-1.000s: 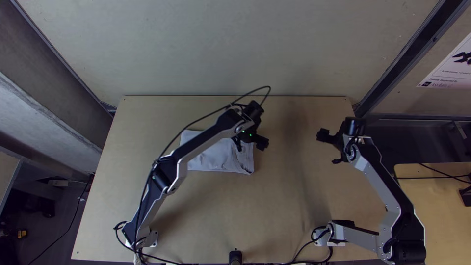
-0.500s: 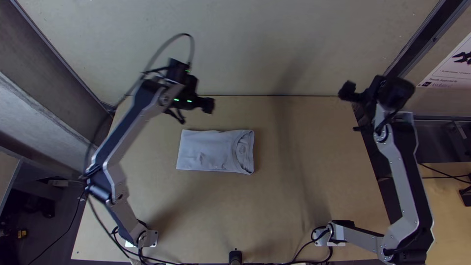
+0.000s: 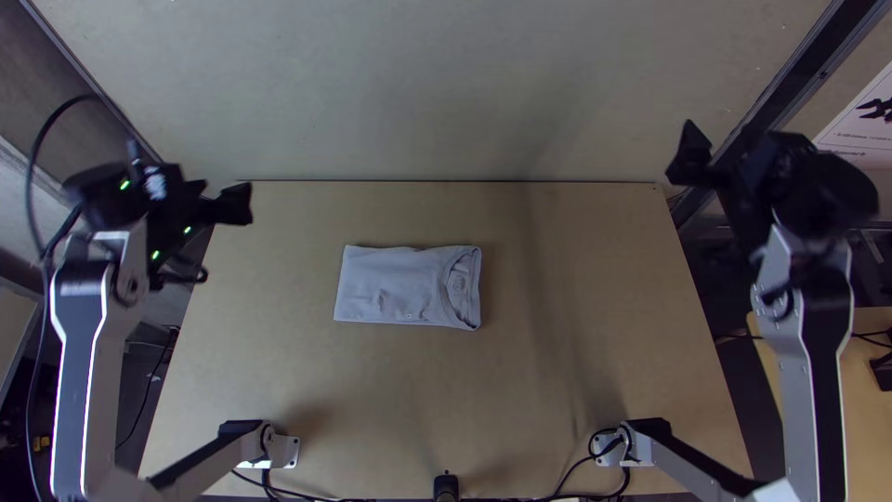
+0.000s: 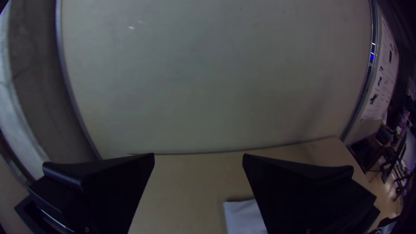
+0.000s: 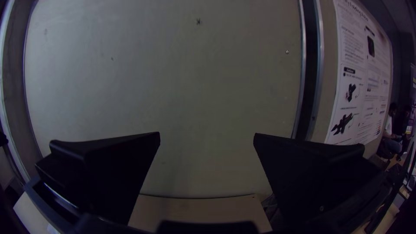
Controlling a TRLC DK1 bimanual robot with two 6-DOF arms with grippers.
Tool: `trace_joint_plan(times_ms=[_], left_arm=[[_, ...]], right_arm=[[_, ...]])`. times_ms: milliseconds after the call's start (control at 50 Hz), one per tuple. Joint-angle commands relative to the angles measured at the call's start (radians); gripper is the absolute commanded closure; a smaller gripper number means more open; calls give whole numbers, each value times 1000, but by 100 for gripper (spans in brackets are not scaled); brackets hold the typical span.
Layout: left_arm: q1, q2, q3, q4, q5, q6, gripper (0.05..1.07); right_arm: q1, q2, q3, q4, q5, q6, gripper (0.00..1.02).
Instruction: Fold the t-shirt
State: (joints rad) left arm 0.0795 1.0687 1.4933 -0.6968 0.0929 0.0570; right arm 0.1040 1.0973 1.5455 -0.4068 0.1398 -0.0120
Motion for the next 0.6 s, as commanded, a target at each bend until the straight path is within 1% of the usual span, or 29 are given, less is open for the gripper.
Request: trace_joint_plan(times_ms=[0,160,260,340,440,500,580], left_arm=[[63,-147,-136,76,2,38,10],[137,-366,-364,232,2,40,10],[149,-489,-489,284,2,38,10],[141,-589,-585,322,4,40,10],[138,-711,-717,405,8,40,10],[131,-771,-780,422,21,7,10],[111,-863,-874,457,25,-9,10]], right_arm=[[10,-134,-104,33,1,-42,3],[10,-395,-355,171,1,-45,3],[6,-557,-506,258,1,-74,3],[8,-668,-593,270,1,-77,3],[8,-797,-697,269,1,-75,3],[3,-884,-768,281,3,-75,3],[-3,-1005,-871,304,3,-77,3]])
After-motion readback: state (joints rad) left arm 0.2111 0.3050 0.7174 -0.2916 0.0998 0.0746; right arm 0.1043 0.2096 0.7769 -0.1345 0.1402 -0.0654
